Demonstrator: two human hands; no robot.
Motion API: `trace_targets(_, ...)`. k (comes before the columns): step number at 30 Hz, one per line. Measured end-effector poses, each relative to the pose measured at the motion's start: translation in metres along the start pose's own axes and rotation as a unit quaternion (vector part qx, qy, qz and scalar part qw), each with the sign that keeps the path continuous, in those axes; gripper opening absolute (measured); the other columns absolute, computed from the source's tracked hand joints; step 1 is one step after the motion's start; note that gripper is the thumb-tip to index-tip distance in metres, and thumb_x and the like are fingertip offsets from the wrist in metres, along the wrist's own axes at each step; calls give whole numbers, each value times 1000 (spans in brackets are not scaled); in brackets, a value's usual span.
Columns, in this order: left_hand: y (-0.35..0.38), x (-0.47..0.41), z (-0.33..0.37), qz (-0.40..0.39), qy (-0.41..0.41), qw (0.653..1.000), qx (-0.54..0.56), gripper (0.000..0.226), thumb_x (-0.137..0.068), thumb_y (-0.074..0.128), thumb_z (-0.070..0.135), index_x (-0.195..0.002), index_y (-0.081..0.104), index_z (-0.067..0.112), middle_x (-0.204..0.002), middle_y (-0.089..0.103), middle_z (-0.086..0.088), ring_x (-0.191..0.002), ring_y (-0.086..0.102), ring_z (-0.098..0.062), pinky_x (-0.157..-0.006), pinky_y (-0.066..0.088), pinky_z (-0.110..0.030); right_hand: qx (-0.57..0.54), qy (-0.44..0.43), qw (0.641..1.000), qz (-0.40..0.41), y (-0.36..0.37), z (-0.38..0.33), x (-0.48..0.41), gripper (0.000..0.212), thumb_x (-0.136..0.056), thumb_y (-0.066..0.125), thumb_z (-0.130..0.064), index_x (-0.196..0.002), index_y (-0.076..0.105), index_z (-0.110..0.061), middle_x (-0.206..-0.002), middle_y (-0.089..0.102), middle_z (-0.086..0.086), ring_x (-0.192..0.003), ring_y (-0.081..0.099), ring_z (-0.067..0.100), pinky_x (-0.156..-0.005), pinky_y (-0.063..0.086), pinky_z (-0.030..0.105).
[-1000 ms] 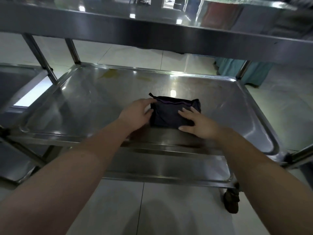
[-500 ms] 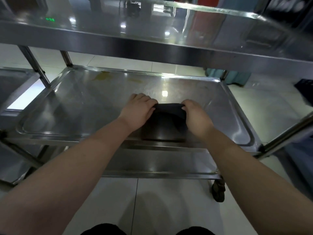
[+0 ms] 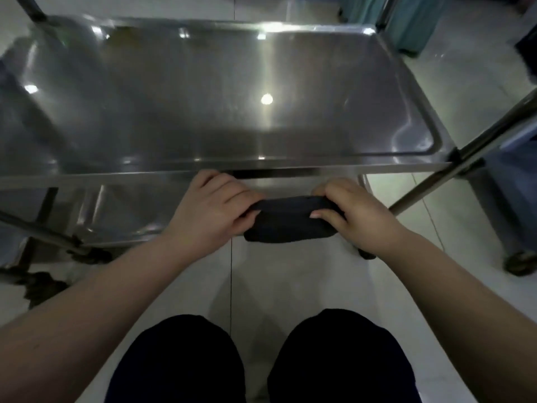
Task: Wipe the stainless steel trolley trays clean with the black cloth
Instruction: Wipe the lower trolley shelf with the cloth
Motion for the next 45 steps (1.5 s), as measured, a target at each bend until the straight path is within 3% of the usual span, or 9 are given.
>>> trace_targets(5,65,38,8,-74,-38,996,40,20,-92,61,26,-104,71,16,-93,70,-1,-90,61,-20,-81,42,-38,7,20,1000,8,66,41,24,13,-93,64,-21,-98,62,-10,-88,46,-9,-81,41,8,-70,27,22)
trace_targets(10,133,61,8,-172,-111,977,68,28,-90,52,31,-101,71,15,-89,69,-1,-83,64,-27,-79,37,-35,-4,68,997,-25,127,86,33,19,-92,66,-22,-100,61,-5,-92,60,9,-87,55,30,-74,44,42)
trace_targets(13,166,64,3,-196,-133,968,80,24,-90,56,29,-104,70,17,-88,67,1,-83,62,-27,-80,42,-40,-11,86,996,-14,150,114,33,22,-93,64,-25,-104,61,-7,-95,59,7,-91,54,28,-77,43,40)
trace_targets(23,222,11,-16,-90,-190,967,146,16,-94,61,21,-107,69,15,-92,61,2,-87,55,-15,-77,37,-27,-36,75,992,92,128,182,0,18,-93,63,-17,-107,62,-5,-96,54,1,-92,49,15,-75,32,22)
trace_targets(26,221,-34,-31,-17,-218,968,119,22,-95,57,23,-112,68,14,-100,63,-9,-91,53,-19,-80,37,-19,18,76,986,145,89,198,-36,23,-94,61,-19,-112,61,-4,-106,62,13,-101,54,28,-82,37,28)
trace_targets(30,228,-77,-37,44,-239,969,41,32,-93,50,34,-115,67,18,-113,65,-11,-109,55,-32,-92,40,-36,109,91,966,217,58,221,-65,22,-91,55,-21,-108,62,-7,-107,62,16,-103,55,36,-88,42,42)
trace_targets(33,264,-73,-20,-39,-220,974,39,31,-93,51,29,-119,65,21,-118,63,-9,-110,55,-33,-94,42,-43,129,136,963,196,77,242,-54,27,-89,55,-13,-115,63,-9,-114,61,19,-108,55,39,-89,45,45)
trace_targets(39,332,20,26,-229,-184,954,65,30,-96,55,33,-125,62,30,-125,60,6,-118,48,-22,-99,26,-38,87,181,980,-14,173,269,26,27,-90,61,-14,-117,62,-11,-122,58,11,-119,49,32,-101,37,46)
trace_targets(45,329,36,-38,-172,-318,927,103,48,-97,39,47,-142,48,33,-153,40,0,-140,35,-27,-111,32,-51,55,204,972,106,182,254,-14,50,-97,52,-44,-142,50,-23,-148,44,9,-140,31,38,-117,20,51)
Point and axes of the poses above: each hand's wrist, its own x-axis away from the middle knuckle, its own y-axis out of the palm, z = x × y, the point moved 5 cm from there along -x, towards the middle knuckle
